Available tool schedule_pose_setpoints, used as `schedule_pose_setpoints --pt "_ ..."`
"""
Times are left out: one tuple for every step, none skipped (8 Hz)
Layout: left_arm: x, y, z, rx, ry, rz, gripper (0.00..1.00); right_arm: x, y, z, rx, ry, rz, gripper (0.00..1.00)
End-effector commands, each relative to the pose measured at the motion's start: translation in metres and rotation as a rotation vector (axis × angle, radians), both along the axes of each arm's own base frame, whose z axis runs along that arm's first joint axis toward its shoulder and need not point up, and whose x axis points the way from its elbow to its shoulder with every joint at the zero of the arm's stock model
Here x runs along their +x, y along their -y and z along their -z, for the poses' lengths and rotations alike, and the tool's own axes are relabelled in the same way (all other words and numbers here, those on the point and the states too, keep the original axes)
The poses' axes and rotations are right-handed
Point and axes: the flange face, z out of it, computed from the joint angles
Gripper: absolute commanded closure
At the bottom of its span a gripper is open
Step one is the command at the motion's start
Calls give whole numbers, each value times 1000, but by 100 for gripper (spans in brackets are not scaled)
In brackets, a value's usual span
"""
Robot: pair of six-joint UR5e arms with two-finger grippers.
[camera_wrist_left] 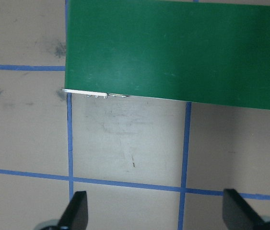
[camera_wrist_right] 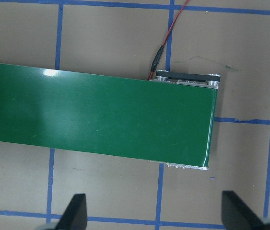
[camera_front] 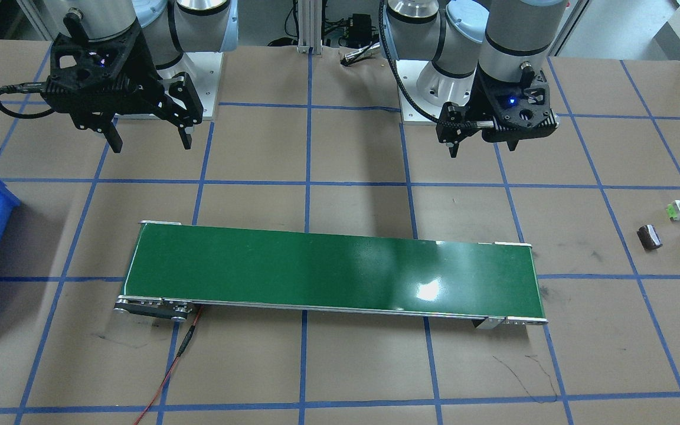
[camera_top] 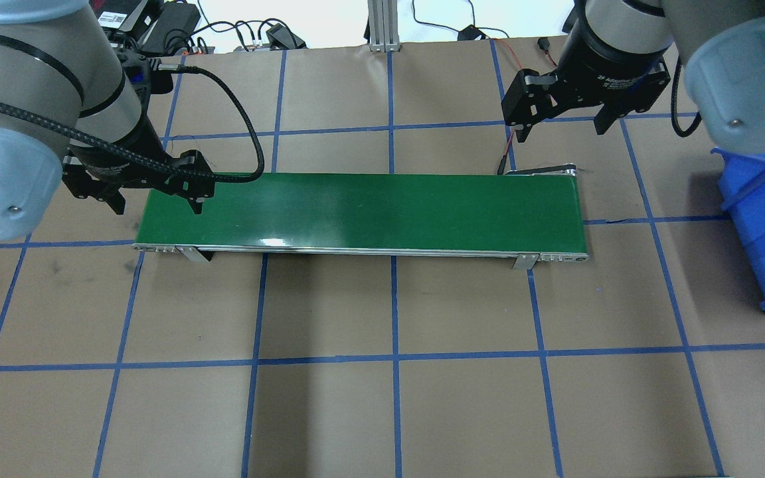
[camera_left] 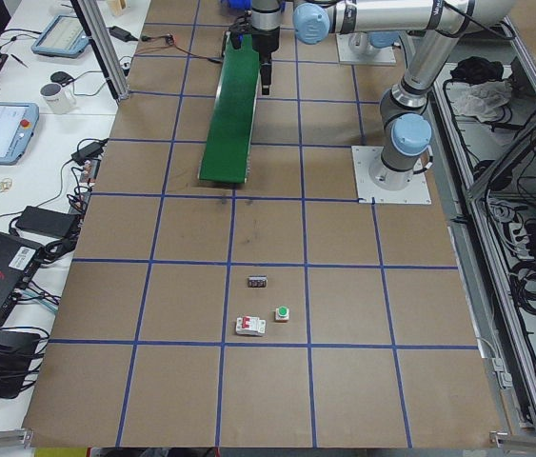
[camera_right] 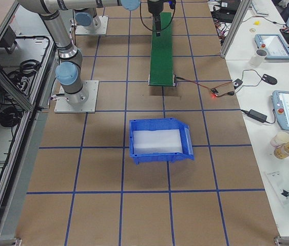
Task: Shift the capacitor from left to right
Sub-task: 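Move the left gripper outward over the brown capacitor beside the conveyor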
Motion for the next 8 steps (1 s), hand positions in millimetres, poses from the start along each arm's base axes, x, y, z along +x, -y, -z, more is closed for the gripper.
schedule_pose_setpoints --pt "1 0 0 0 -2 -3 0 0 0 0 0 -3 0 0" --pt "11 3 -2 -7 5 -13 0 0 0 1 1 -3 0 0" --pt "38 9 -1 6 2 20 0 0 0 0 0 -3 0 0" --pt "93 20 1 22 -2 42 0 0 0 1 1 -4 0 0" --pt "163 24 5 34 -7 65 0 0 0 0 -1 -4 0 0" --pt "229 22 16 60 -21 76 0 -1 1 1 2 -6 2 0" --pt "281 17 30 76 -67 78 0 0 0 0 1 -6 -1 0" --pt "335 16 47 68 -63 132 0 -1 1 1 2 -6 2 0"
